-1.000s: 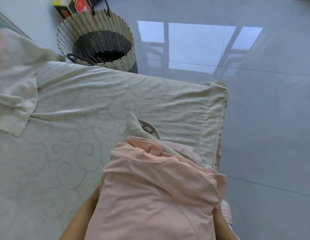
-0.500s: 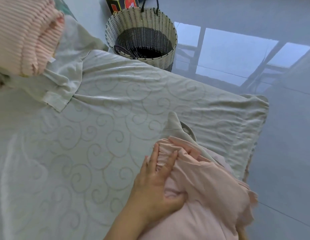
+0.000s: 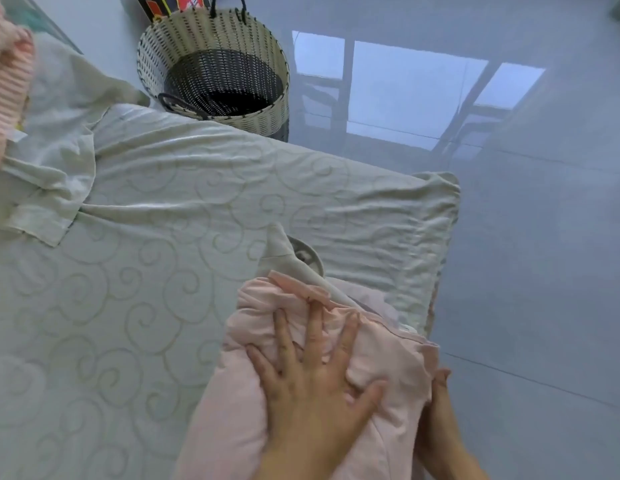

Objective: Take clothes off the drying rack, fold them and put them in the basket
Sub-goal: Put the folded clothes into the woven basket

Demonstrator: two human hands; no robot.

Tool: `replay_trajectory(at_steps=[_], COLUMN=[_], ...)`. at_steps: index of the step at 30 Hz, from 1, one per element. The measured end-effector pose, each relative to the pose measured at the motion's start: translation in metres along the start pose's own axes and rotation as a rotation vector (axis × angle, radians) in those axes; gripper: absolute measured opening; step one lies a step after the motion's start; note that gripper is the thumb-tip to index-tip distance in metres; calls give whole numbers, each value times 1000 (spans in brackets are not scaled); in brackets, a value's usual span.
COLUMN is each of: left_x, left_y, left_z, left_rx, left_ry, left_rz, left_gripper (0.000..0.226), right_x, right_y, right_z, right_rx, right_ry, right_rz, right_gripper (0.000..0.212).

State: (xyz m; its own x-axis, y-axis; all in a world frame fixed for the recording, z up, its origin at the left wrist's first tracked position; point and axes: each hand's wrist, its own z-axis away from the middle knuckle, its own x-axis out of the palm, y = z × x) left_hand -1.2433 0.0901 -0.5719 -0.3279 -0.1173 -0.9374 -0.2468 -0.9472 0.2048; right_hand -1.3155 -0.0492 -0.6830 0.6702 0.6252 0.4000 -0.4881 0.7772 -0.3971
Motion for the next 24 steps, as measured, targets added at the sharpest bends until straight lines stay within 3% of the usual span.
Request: replay_trajectory(at_steps=[2,6,8,11,15,17,19,22,24], left_x=[23,39,39,39,33,23,10,-8,-12], left_y=[-1,-1,0,-2,-3,-8,-20,-52,-64], left_z=[-11,-17,-17,-18,-17,-13,-5,9,12], left_rx=[-25,-45,-38,-42,-30,14,53,-47,-168], left_ry=[-95,-101,-97,-96,-66,18,144,202,104], left_rz=[-109,-124,-123,-120,-119,-71,7,3,59], left_gripper=[85,90,91,90,91,91,90,88,81], right_x=[-5,-29,-19,10,40,47,49,52,60], right_y=[-20,-20,-34,-59,-65,-60,-59,-68,-69], right_z=[-1,-27,-25,-8,25,28,20,9,18], right_rx=[137,63,-50,-363,-664,-664,-547,-448,-494], right_ry=[89,252,341,447,242,101,21,93,163], right_rz=[-6,209,381,671,999,1271,1452,1554,1580], right_gripper=[112,110,105,110,95,88,99,121,115])
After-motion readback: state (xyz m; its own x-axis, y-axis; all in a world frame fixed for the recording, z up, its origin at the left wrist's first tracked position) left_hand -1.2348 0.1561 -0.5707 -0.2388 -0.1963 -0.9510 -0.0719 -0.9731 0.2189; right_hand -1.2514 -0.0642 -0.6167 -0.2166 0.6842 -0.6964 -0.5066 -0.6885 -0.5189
